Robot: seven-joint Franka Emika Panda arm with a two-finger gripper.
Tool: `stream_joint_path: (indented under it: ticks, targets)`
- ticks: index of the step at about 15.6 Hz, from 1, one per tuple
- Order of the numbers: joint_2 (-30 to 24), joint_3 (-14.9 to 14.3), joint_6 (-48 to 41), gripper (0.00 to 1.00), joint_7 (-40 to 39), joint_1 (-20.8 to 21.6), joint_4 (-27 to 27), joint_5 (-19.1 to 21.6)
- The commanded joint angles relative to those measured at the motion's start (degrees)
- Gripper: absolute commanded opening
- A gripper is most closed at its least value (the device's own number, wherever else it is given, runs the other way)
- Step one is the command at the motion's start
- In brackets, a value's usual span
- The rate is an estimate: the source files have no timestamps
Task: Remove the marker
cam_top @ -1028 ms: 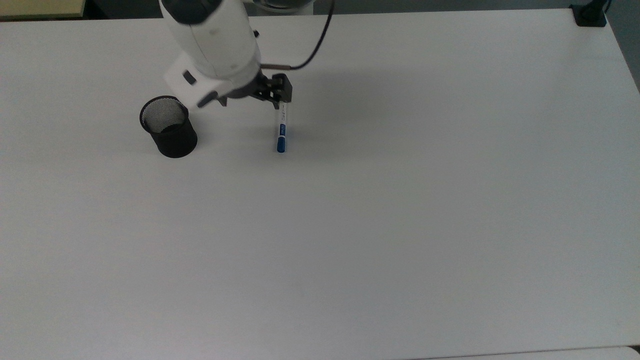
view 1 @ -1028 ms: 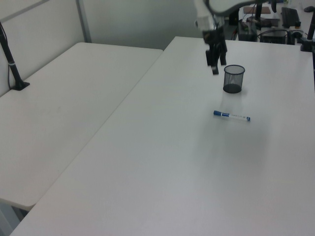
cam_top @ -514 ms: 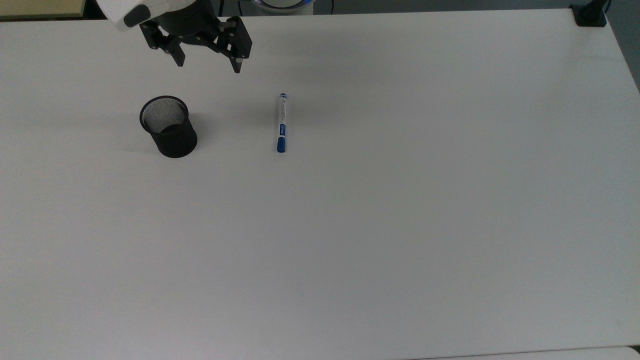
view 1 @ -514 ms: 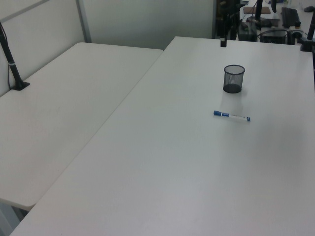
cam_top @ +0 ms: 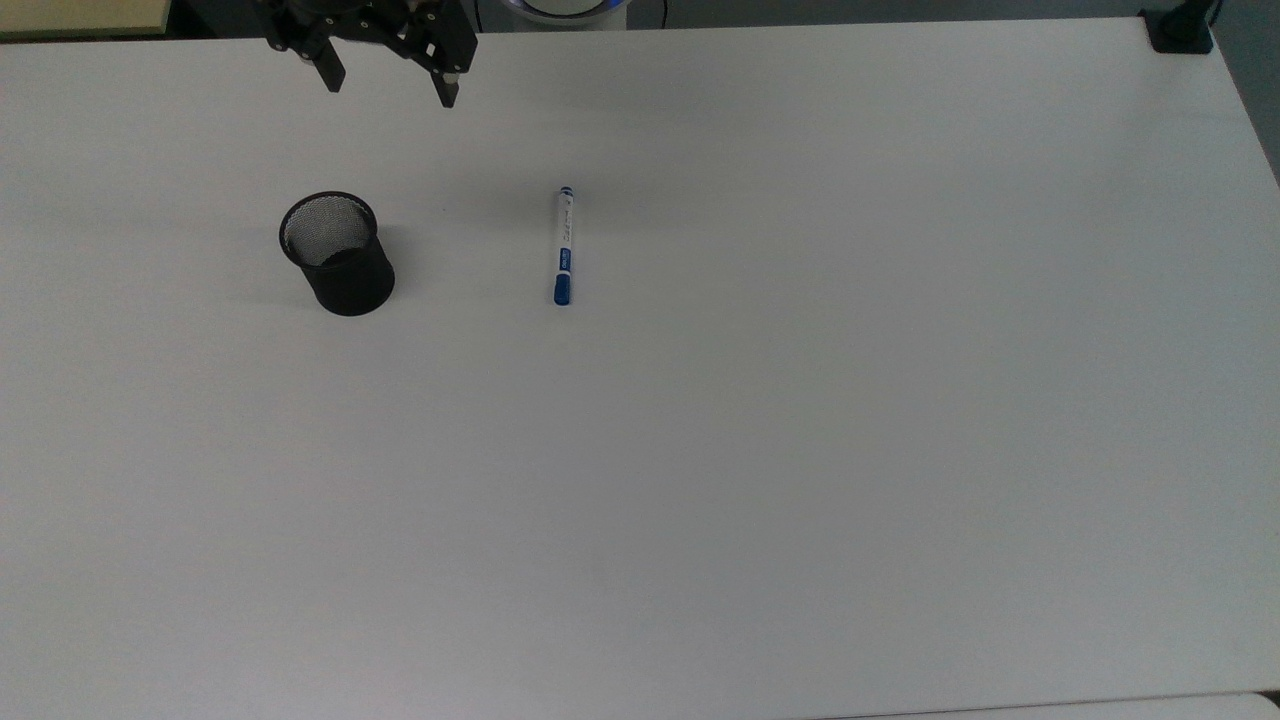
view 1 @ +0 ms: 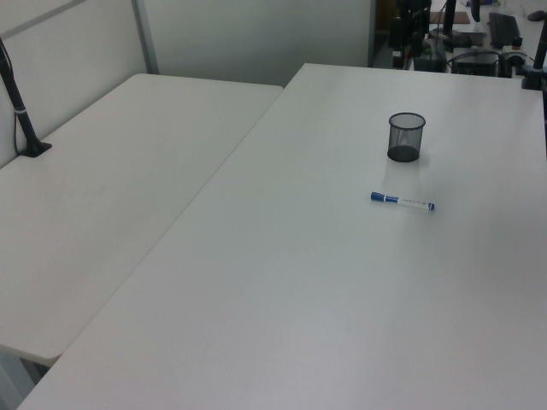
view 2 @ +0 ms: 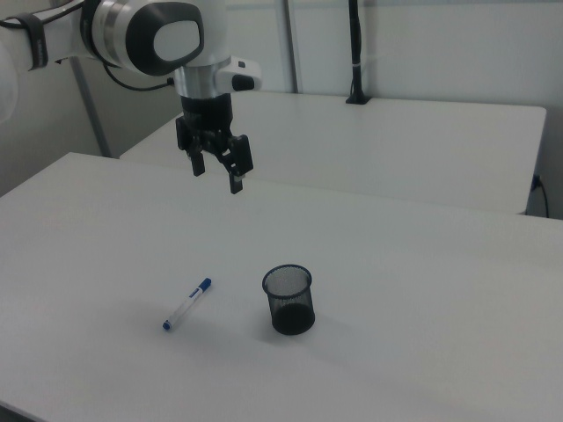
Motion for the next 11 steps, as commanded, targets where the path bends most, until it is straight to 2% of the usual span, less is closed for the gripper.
stream_joint_path:
  ticks: [1, 11]
  targets:
    - [-1.9, 0.5, 1.4, 1.00, 1.3, -0.3, -2.6, 0.2]
    - [-2.7, 0.1, -0.8, 1.00, 1.3, -0.7, -2.3, 0.0]
